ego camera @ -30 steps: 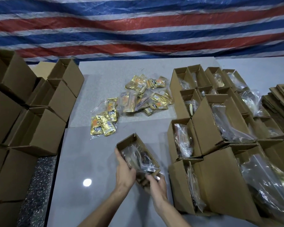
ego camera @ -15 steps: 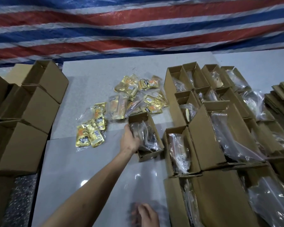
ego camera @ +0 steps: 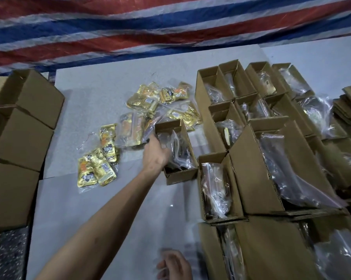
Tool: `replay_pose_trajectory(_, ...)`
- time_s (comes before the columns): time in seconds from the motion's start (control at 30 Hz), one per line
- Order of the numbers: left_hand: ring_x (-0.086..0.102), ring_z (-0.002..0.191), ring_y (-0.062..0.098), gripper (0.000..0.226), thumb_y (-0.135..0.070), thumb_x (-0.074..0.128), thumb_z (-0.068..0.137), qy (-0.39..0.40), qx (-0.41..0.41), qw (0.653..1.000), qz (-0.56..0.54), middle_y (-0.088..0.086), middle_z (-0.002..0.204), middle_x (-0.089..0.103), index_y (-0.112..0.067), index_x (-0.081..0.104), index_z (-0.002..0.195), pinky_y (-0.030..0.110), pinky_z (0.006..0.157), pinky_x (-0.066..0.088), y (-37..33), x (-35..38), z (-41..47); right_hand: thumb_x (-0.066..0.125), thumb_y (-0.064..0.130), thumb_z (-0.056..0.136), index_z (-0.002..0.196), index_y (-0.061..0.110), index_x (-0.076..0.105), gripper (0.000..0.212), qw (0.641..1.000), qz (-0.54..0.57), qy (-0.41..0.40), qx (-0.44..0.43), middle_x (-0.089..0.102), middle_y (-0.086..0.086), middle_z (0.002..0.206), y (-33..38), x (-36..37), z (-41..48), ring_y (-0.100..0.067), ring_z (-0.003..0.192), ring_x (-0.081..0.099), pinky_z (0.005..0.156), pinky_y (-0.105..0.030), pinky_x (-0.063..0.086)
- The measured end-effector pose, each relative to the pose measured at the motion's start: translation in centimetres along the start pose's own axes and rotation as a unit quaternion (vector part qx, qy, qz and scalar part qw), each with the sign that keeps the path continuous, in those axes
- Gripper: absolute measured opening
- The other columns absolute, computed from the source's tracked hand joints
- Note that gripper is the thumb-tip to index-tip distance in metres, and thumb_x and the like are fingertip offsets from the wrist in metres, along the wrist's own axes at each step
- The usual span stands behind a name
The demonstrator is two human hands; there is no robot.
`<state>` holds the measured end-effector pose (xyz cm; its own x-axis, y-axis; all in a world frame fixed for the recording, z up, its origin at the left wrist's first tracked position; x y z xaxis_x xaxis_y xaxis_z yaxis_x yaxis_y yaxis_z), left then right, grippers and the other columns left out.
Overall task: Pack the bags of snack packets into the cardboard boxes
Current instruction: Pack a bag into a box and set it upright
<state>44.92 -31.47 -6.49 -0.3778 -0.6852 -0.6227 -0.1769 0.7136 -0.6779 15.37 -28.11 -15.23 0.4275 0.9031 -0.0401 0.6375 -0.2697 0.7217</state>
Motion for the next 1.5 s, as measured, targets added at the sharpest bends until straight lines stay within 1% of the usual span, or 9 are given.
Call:
replay_pose_trajectory(0.07,0.063,0.099,0.036,0.050,-0.009,0.054,0.087,-0.002,-0.010,1.000,-0.007,0.014,0.115,0.062,-0.007,0.041,0.136,0.053,0.079,0.058,-0.3,-0.1,0.3,0.056,0.006,0.098,0.107,-0.001,0.066,0.014,0.995,0.092,-0.026,0.034,0.065,-0.020,0.067,-1.2,-0.3,0.1,-0.020,0.048,0.051,0.044,-0.022,0.034)
replay_pose_trajectory(0.23,0.066,0.093,0.041,0.035,-0.005,0.050,0.087,0.016,-0.045,0.997,-0.053,0.017,0.110,0.064,-0.007,0.048,0.123,0.054,0.075,0.059,0.1,-0.4,1.5,0.060,0.018,0.097,0.130,0.039,0.057,0.039,0.986,0.049,-0.126,-0.096,0.074,0.010,0.091,4.8,-2.5,0.9,-0.006,0.071,0.068,0.065,-0.013,0.051)
replay_pose_trajectory(0.3,0.066,0.093,0.043,0.035,-0.004,0.048,0.086,0.013,-0.046,0.997,-0.057,0.018,0.110,0.064,-0.007,0.049,0.121,0.055,0.079,0.058,0.1,-0.6,1.8,0.059,0.026,0.097,0.140,0.056,0.038,0.056,0.978,0.018,-0.154,-0.137,0.073,0.006,0.091,6.7,-3.5,1.1,-0.017,0.071,0.070,0.067,-0.029,0.058)
replay_pose_trajectory(0.47,0.066,0.089,0.045,0.042,-0.002,0.042,0.082,0.000,-0.021,0.998,-0.055,0.016,0.107,0.063,-0.012,0.049,0.123,0.055,0.075,0.058,-0.9,-1.2,1.5,0.054,0.016,0.099,0.147,0.048,0.018,0.068,0.966,0.006,-0.231,-0.112,0.074,0.018,0.087,8.1,-5.9,1.7,-0.016,0.059,0.070,0.059,-0.038,0.059)
replay_pose_trajectory(0.6,0.066,0.090,0.044,0.040,-0.003,0.044,0.083,-0.006,-0.003,0.998,-0.065,0.015,0.106,0.064,-0.012,0.049,0.122,0.056,0.079,0.056,-1.5,-1.5,1.4,0.047,0.019,0.103,0.148,0.018,0.037,0.047,0.957,-0.005,-0.276,-0.087,0.071,0.008,0.120,8.1,-6.3,0.8,-0.018,0.100,0.071,0.085,-0.046,0.059)
replay_pose_trajectory(0.9,0.062,0.108,0.030,0.041,-0.014,0.054,0.092,-0.112,0.040,0.986,-0.119,0.004,0.119,0.063,-0.016,0.047,0.132,0.046,0.092,0.053,-3.5,-2.8,0.8,0.051,0.009,0.100,0.153,0.014,0.025,0.060,0.966,0.034,-0.249,-0.058,0.050,0.018,0.140,7.0,-5.6,0.9,0.006,0.107,0.056,0.078,0.008,0.035)
replay_pose_trajectory(1.1,0.059,0.118,0.030,0.060,-0.007,0.055,0.093,-0.060,0.068,0.986,-0.142,0.008,0.133,0.060,-0.015,0.033,0.148,0.047,0.100,0.049,-6.6,0.2,0.9,0.054,0.000,0.095,0.155,0.015,0.019,0.071,0.968,0.049,-0.237,-0.072,0.048,0.013,0.146,6.5,-5.0,1.5,-0.014,0.136,0.047,0.116,-0.033,0.033)
replay_pose_trajectory(1.27,0.064,0.107,0.036,0.060,0.000,0.054,0.090,0.047,0.052,0.992,-0.109,0.012,0.124,0.062,-0.016,0.035,0.145,0.053,0.091,0.055,-6.9,4.7,1.0,0.054,-0.004,0.093,0.155,0.014,0.019,0.073,0.968,0.037,-0.237,-0.068,0.049,0.009,0.147,6.7,-5.3,1.4,-0.020,0.134,0.049,0.114,-0.035,0.036)
replay_pose_trajectory(1.5,0.062,0.095,0.024,0.065,-0.007,0.056,0.095,0.058,0.052,0.995,-0.058,0.011,0.130,0.060,-0.014,0.026,0.152,0.028,0.076,0.046,-7.1,6.3,1.1,0.057,-0.007,0.091,0.153,0.014,0.022,0.074,0.970,0.040,-0.230,-0.064,0.050,0.008,0.146,7.1,-5.7,0.9,-0.025,0.133,0.050,0.114,-0.043,0.038)
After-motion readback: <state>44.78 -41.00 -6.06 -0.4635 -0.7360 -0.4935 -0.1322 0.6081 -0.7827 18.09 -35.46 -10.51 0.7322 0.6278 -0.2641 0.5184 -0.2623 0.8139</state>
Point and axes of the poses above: each hand's wrist, its own z-axis towards the middle knuckle, its own x-axis out of the palm, y = z × x, the point moved 7 cm from there along z, towards the middle knuckle
